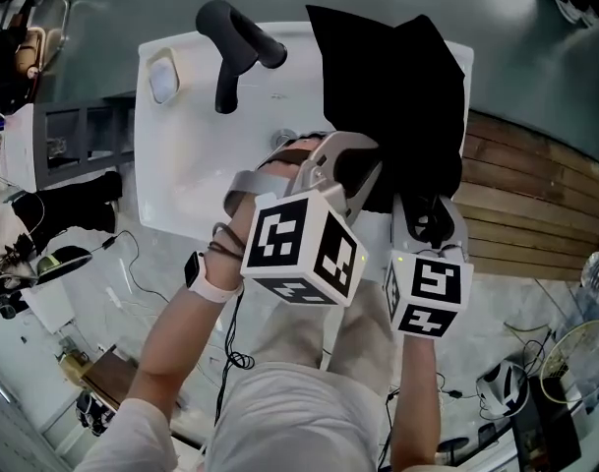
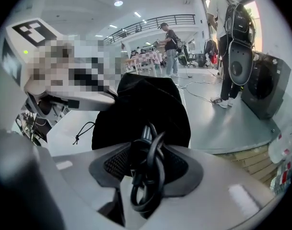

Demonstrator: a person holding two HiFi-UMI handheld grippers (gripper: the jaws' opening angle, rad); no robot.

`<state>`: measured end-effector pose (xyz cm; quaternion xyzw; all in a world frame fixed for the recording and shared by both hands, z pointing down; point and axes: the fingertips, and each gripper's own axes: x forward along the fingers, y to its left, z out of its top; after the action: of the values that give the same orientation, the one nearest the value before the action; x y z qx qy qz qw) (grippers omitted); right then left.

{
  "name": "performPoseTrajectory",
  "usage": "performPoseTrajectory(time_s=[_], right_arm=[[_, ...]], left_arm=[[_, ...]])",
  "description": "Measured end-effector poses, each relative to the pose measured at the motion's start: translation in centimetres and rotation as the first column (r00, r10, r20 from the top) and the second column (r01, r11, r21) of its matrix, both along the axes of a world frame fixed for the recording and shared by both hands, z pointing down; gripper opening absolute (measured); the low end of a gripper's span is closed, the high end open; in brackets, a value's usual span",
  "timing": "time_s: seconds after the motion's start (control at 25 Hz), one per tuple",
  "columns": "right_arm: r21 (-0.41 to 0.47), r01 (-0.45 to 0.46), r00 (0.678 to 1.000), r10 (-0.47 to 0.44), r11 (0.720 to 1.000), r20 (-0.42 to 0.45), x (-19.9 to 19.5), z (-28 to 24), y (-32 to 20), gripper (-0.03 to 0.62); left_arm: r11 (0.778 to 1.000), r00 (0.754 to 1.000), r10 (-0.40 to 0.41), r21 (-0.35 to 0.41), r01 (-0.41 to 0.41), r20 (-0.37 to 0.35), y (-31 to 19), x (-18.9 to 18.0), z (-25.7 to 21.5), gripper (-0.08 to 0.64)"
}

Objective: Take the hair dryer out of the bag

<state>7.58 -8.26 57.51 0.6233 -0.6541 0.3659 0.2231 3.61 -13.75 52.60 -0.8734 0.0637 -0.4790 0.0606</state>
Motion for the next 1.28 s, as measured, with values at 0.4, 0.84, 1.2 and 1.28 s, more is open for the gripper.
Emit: performPoseTrajectory(time_s=[0.4,0.84,1.2,1.28], right_arm=[[0.111,-0.027,0.999,0.022,0.993,0.044,0.0,-4.1,0.3,0.176],[0.194,-0.013,0.999,0.006,0.981,0.033,-1.8,-7.4,3.9,0.166],[0.249,-0.058,0.985,0.015,0.967,0.173,-2.3,-9.5,7.5,0.161],[0.261,-0.085,0.973,0.025,0.962,0.228,-2.2,-10.0,8.3,0.160]], left_arm=[[0.990,0.987,-0.138,-0.016,0.137,-0.085,-0.7,0.2,-1.5,0.021],[0.977,0.968,-0.212,0.004,0.215,-0.134,-0.4,-0.4,-2.9,0.021],[0.972,0.964,-0.230,0.023,0.235,-0.133,0.3,-0.6,-3.6,0.021],[0.971,0.963,-0.234,0.020,0.238,-0.132,0.4,-0.7,-3.7,0.021]])
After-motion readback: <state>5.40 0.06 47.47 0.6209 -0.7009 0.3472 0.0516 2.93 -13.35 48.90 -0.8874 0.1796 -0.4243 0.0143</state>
